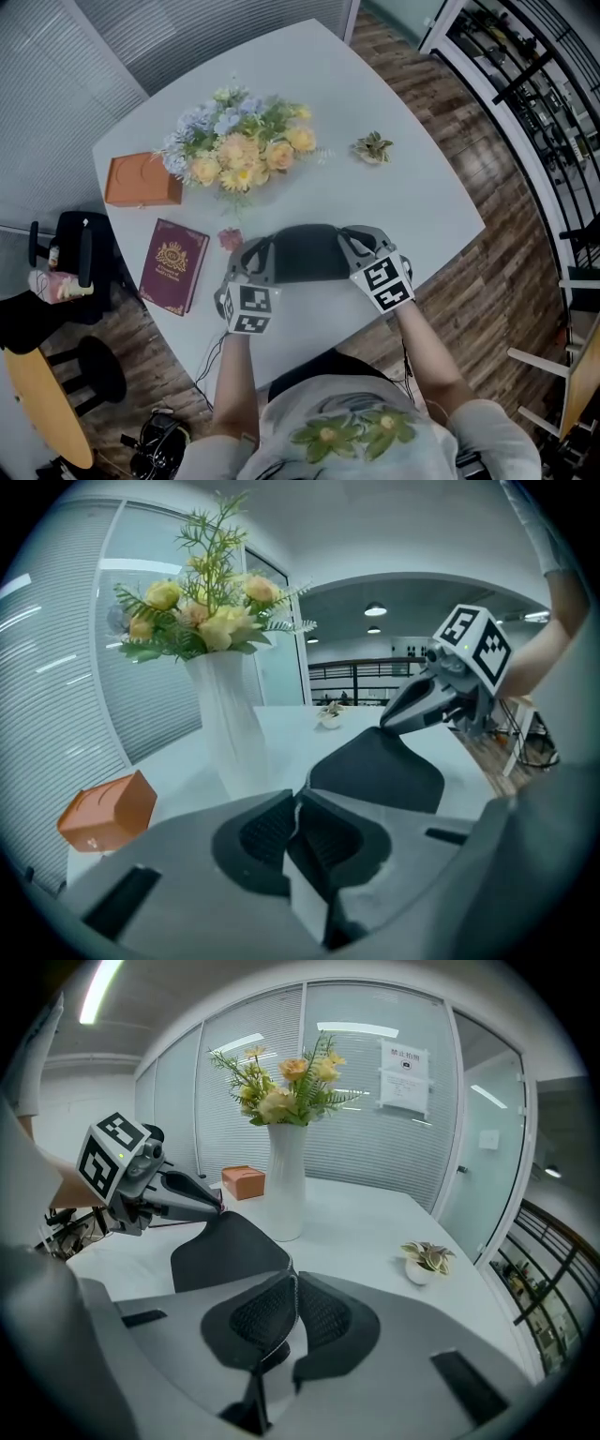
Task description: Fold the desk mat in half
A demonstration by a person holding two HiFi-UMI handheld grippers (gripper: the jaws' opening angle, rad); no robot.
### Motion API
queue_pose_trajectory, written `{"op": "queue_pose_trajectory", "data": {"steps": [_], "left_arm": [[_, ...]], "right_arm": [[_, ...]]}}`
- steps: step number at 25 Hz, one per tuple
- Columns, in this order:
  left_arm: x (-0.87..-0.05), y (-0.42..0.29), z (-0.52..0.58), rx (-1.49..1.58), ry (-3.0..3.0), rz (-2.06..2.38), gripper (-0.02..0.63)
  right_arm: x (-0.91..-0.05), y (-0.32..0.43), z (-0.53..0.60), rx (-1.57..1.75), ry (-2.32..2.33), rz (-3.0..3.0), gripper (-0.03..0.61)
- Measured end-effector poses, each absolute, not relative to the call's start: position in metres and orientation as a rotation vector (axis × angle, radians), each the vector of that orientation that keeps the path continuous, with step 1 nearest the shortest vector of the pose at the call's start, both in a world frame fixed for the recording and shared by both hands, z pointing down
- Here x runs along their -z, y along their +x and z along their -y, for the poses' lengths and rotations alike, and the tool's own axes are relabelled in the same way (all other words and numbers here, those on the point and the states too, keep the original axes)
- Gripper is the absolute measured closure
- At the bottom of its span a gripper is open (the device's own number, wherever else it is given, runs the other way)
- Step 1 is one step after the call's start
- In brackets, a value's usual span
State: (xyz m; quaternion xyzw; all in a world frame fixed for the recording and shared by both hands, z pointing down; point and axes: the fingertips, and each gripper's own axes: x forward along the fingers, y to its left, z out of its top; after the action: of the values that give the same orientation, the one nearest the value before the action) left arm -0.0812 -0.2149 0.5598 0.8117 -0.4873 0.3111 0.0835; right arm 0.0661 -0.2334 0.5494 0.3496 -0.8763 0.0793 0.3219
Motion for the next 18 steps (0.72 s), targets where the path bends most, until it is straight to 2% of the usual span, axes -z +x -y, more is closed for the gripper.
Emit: {"op": "queue_pose_trajectory", "data": {"steps": [18], "left_arm": [[-0.606,-0.073,0.224,-1.143,2.375,1.434,0.578]], "right_arm": [[-0.607,0.069,0.244,-0.227,0.852,2.187,0.543]]}}
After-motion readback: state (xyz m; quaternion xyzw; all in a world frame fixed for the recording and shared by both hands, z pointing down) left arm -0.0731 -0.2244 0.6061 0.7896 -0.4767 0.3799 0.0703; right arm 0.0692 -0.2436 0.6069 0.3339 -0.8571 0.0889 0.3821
